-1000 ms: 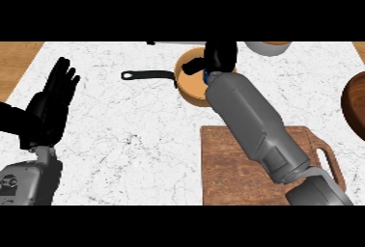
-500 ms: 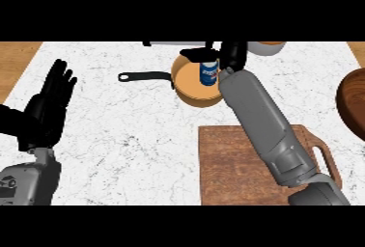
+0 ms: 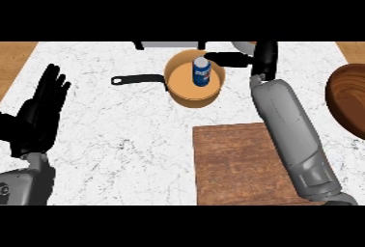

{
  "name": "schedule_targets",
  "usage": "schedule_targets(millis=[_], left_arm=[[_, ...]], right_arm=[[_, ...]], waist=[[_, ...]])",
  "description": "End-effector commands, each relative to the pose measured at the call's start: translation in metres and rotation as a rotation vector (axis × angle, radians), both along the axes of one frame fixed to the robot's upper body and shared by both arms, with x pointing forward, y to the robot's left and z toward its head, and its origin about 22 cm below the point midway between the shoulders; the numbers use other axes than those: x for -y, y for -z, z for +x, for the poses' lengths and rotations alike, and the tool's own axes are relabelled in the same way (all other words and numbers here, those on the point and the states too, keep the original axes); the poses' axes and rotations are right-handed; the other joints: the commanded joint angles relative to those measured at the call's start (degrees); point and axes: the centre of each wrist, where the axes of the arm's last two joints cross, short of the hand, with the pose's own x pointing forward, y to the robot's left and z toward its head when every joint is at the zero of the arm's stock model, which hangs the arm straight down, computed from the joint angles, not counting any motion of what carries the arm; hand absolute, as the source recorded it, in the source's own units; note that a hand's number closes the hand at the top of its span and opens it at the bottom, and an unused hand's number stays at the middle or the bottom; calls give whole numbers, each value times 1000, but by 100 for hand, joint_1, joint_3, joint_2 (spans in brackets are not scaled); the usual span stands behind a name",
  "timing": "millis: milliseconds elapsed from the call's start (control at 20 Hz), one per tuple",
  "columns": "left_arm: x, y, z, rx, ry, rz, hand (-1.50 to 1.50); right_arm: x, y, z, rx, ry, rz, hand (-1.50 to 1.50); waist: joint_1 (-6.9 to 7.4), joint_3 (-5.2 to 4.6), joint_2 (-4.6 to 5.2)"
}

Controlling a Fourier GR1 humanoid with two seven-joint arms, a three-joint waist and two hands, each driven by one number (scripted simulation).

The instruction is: Pick the can from the cutting board and place it in the pot

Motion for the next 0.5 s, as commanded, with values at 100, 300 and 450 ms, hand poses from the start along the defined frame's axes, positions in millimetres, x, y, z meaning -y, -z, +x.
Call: schedule_targets(millis=[100, 300, 450], left_arm=[[0, -11, 5, 6, 2, -14, 0], [-14, -6, -14, -5, -2, -7, 0], [3, 12, -8, -3, -7, 0, 0]], right_arm=[[60, -1, -21, -10, -34, -6, -150], [76, 0, -35, -11, -21, -23, -150], [88, -1, -51, -8, -47, -32, -150]], waist=[[-36, -1, -7], [6, -2, -3], [-20, -2, -2]])
